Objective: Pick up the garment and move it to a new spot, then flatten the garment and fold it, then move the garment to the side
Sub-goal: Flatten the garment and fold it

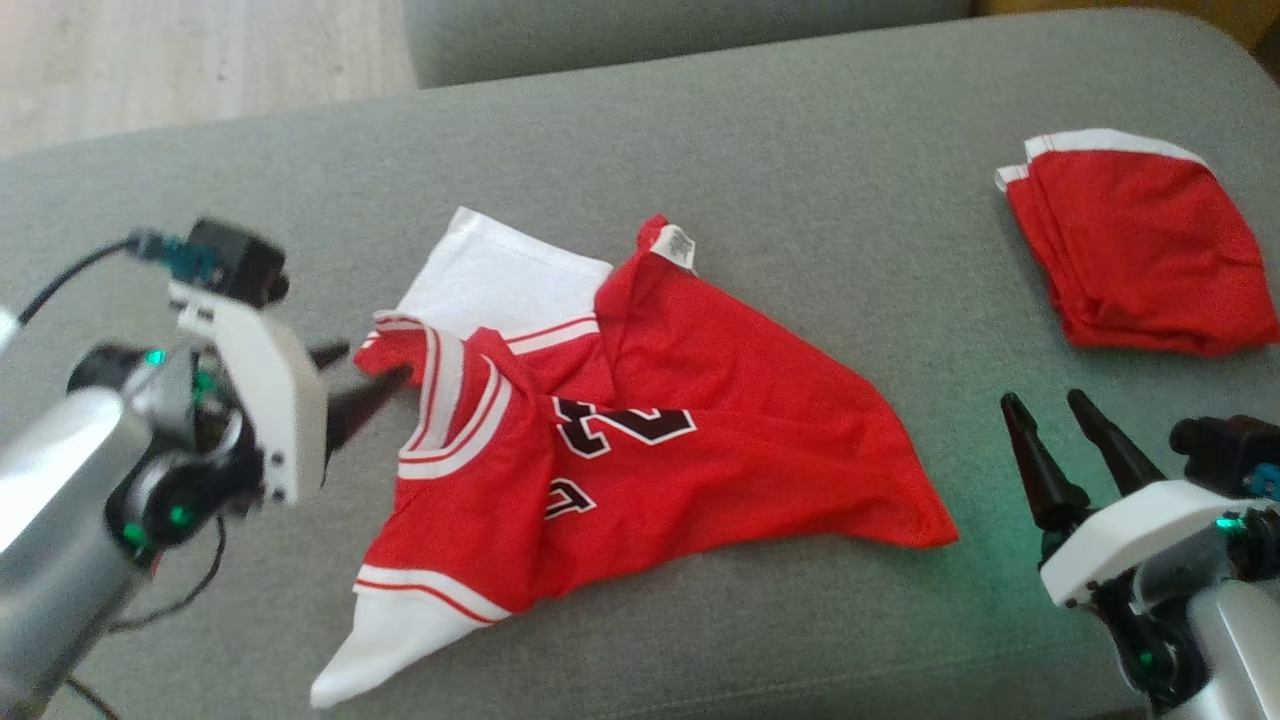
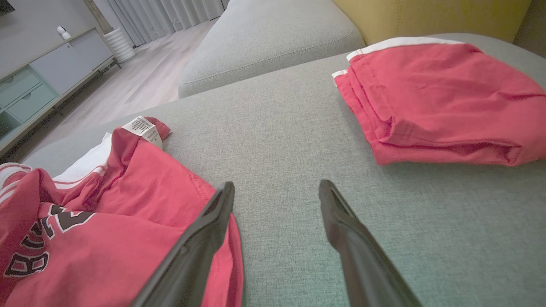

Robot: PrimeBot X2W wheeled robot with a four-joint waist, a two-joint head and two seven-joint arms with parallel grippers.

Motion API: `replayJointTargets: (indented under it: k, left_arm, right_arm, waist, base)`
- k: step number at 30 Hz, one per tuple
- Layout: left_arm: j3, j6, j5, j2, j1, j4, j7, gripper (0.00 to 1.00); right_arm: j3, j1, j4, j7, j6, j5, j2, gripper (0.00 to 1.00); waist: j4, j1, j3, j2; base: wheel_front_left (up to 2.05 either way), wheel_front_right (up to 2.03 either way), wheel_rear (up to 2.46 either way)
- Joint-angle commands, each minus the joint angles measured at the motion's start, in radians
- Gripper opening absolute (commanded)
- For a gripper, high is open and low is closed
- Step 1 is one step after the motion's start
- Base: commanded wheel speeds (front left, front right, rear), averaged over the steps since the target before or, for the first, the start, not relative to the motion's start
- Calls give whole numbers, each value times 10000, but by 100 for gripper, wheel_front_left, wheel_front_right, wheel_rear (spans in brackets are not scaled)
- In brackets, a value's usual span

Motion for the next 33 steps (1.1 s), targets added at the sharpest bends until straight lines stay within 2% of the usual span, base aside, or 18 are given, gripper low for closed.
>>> replayJointTargets:
  k: [1,6,10,12,15,22,28,29,31,32,33]
  left_arm:
    - [598,123,291,128,-949,217,-180,100]
    - [352,420,406,-641,-1703,1950,546,100]
    - [193,115,355,-810,-2099,2791,1067,100]
    - [162,143,220,-849,-2269,3370,1527,100]
    - [429,189,-531,-1079,-2291,3977,2182,100]
    - [1004,-270,-2117,-1414,-2175,4022,3288,100]
    - [725,-39,-2096,-1376,-2166,3876,3937,99]
    - [710,5,-2069,-1425,-2173,3887,3908,91]
    - [741,21,-2017,-1546,-2209,3906,3706,25]
    - [761,-17,-1961,-1583,-2245,3923,3556,0]
    - [779,-76,-1906,-1595,-2300,3940,3436,0]
  right_arm:
    - [234,-372,-394,-174,-7,-74,-156,100]
    - [497,-687,-309,-349,-7,92,-142,100]
    - [623,-821,-151,-478,-7,208,-165,100]
    - [662,-892,-33,-561,-7,257,-191,100]
    - [749,-988,123,-687,-7,337,-223,100]
    - [949,-1080,426,-912,-7,469,-225,100]
    - [1121,-1250,576,-950,-7,525,-222,100]
    - [1159,-1286,587,-961,-7,541,-214,100]
    - [1229,-1353,606,-990,-7,578,-207,100]
    - [1258,-1382,617,-1005,-7,597,-212,100]
    - [1278,-1405,629,-1025,-7,621,-226,100]
  waist:
    - [-267,0,280,0]
    - [-870,0,783,0]
    - [-1170,0,988,0]
    - [-1322,0,1063,0]
    - [-1490,0,1128,0]
    - [-1588,0,1110,0]
    - [-1589,0,1182,0]
    - [-1594,0,1212,0]
    - [-1605,0,1274,0]
    - [-1612,0,1304,0]
    - [-1617,0,1342,0]
  base:
    - [0,0,0]
    - [0,0,0]
    - [0,0,0]
    - [0,0,0]
    - [0,0,0]
    - [0,0,0]
    - [0,0,0]
    - [0,0,0]
    - [0,0,0]
    - [0,0,0]
    - [0,0,0]
